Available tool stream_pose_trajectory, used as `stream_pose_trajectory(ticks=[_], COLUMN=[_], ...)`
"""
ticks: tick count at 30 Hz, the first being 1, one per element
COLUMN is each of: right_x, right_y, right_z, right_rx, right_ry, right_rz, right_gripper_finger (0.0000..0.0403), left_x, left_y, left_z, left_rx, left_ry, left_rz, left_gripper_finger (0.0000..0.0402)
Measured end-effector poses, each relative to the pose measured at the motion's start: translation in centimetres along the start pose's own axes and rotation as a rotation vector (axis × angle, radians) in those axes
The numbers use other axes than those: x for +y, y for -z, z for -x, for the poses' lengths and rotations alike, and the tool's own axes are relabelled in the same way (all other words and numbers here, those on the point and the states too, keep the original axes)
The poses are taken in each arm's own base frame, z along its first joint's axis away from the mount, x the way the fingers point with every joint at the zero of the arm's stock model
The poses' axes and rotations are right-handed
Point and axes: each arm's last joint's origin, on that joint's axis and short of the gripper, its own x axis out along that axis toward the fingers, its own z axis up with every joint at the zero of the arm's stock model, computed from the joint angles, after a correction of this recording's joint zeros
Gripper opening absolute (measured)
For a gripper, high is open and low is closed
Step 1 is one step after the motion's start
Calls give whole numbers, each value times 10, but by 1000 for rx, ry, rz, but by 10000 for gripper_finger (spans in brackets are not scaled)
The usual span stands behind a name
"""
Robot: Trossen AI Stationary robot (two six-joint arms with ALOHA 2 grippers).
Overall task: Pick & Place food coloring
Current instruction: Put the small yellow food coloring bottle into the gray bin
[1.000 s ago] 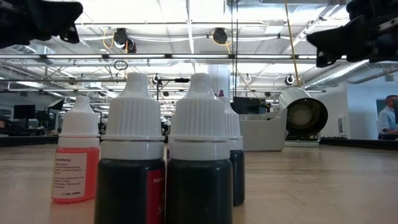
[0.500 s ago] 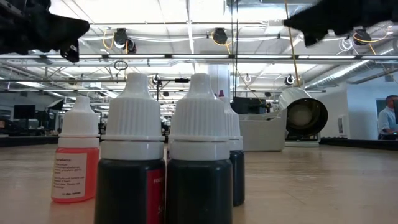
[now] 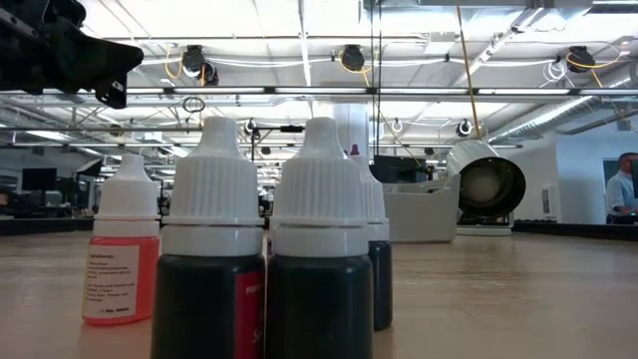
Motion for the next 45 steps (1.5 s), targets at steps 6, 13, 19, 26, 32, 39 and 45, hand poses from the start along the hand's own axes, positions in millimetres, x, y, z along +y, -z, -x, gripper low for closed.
stream_pose_trajectory(ticks=[6, 13, 19, 26, 32, 39, 45], right_x=[2, -11, -15, -3, 10, 11, 10], right_y=[-42, -54, -52, -56, -47, -17, 0], right_z=[-22, -74, -110, -115, -123, -143, -151], right_rx=[99, 176, 130, 43, -2, 59, 79], right_ry=[-102, -243, -252, -279, -296, -255, -257], right_rz=[-55, -96, -18, 40, 19, -45, -52], right_gripper_finger=[0, 0, 9, 101, 175, 187, 177], left_x=[0, 0, 0, 0, 0, 0, 0], left_y=[-1, -3, -2, 2, 2, 2, 2], left_z=[0, 0, 0, 0, 0, 0, 0], left_rx=[-13, -30, -23, 21, 26, 24, 21], left_ry=[-1, -1, -1, 0, 0, -1, -1], left_rz=[-3, 3, -1, -3, 2, 28, 17], left_gripper_finger=[21, 36, 37, 37, 37, 37, 37])
